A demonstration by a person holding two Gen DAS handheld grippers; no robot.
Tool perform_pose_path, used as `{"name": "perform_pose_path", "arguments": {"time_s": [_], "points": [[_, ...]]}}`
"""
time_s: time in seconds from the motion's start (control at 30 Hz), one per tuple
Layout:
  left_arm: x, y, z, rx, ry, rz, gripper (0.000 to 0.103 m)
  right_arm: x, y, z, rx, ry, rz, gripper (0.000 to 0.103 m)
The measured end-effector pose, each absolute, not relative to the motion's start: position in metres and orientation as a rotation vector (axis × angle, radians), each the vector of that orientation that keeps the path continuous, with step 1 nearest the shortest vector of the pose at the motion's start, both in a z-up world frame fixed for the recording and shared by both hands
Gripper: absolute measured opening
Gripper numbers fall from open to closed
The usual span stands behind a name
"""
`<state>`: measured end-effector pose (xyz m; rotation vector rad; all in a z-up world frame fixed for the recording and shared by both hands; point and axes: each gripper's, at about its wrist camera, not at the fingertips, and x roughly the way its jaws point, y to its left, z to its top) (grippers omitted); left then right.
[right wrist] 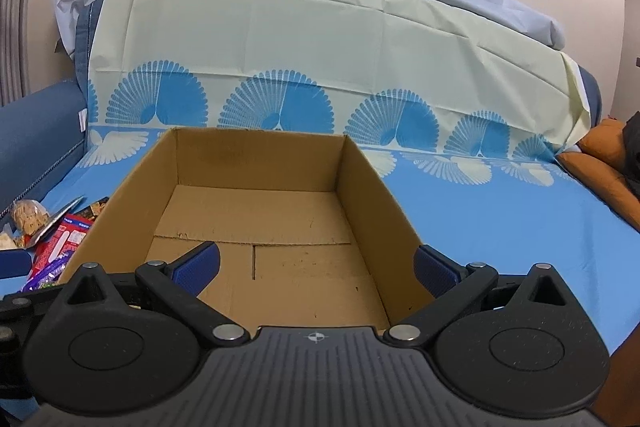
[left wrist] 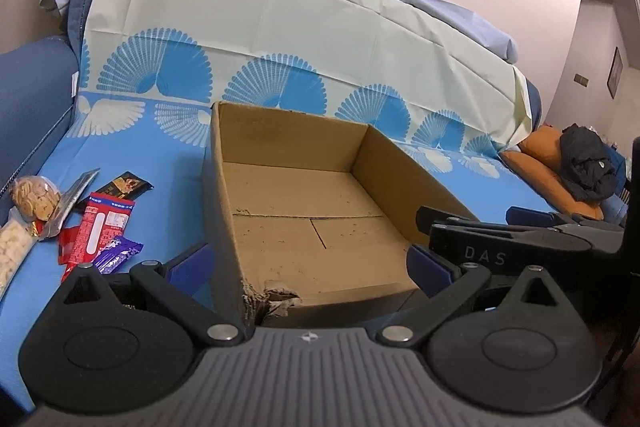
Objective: Organize snacks
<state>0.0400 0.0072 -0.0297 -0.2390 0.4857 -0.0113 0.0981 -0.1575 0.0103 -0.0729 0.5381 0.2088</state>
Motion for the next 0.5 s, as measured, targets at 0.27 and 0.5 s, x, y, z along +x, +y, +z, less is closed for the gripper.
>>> {"name": "perform_pose_path", "arguments": {"time_s": [0.27,0.5], "points": [[0.049,0.004,-0.019,-0.249,0.550,0.028,0.103,0.102,-0.161,0.010,-0.039,0.578,0.216,0.102],[0.048,0.004,-0.015,-0.250,0.540,0.023,0.103,0.102,-0.162,0.007,-0.034,0.609,0.226,0.102]]}}
